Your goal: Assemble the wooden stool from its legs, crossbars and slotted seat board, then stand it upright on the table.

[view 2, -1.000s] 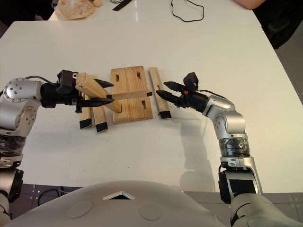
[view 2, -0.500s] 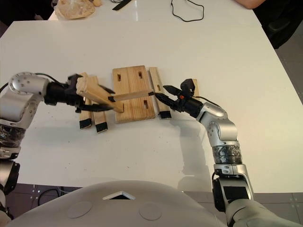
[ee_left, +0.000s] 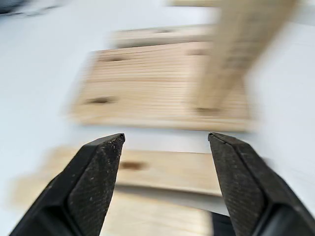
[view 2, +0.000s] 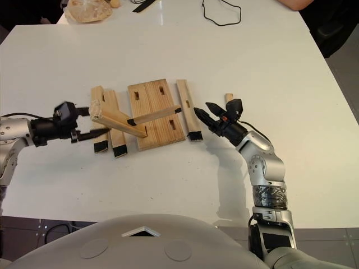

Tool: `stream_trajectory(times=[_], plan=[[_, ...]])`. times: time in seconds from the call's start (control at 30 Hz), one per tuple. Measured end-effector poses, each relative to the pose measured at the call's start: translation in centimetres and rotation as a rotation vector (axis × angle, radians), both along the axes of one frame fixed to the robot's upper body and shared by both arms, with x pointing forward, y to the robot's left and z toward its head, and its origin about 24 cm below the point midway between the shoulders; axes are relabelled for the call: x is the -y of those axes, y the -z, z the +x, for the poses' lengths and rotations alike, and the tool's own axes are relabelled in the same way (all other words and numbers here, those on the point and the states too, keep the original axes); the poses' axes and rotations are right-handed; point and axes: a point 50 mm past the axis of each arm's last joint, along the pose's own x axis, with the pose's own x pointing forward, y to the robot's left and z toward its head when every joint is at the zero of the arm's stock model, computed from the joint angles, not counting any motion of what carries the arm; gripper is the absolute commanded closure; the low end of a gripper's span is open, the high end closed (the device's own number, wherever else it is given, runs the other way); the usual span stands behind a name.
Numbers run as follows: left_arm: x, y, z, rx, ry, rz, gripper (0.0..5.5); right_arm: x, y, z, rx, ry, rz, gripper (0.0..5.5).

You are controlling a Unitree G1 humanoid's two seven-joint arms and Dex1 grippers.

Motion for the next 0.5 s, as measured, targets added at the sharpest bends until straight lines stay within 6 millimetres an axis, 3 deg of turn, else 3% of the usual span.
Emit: stream_trajectory(times=[0.1, 0.27, 0.5], plan=[[0.6, 0.8, 0.0, 0.039, -0.242, -0.094, 2.34, 0.3, -0.4, 0.1, 0.012, 0.034, 0.000, 2.32], [3.4, 3.9, -1.6, -0.072, -0.619, -0.279, 1.83, 1.1, -1.0, 0.9, 0.032, 0.048, -0.019, 2.32], [4.7, 4.6, -4.3, -0.109, -1.016, -0.331, 1.83, 2.3, -2.1, 2.4, 0.055, 0.050, -0.053, 2.32]])
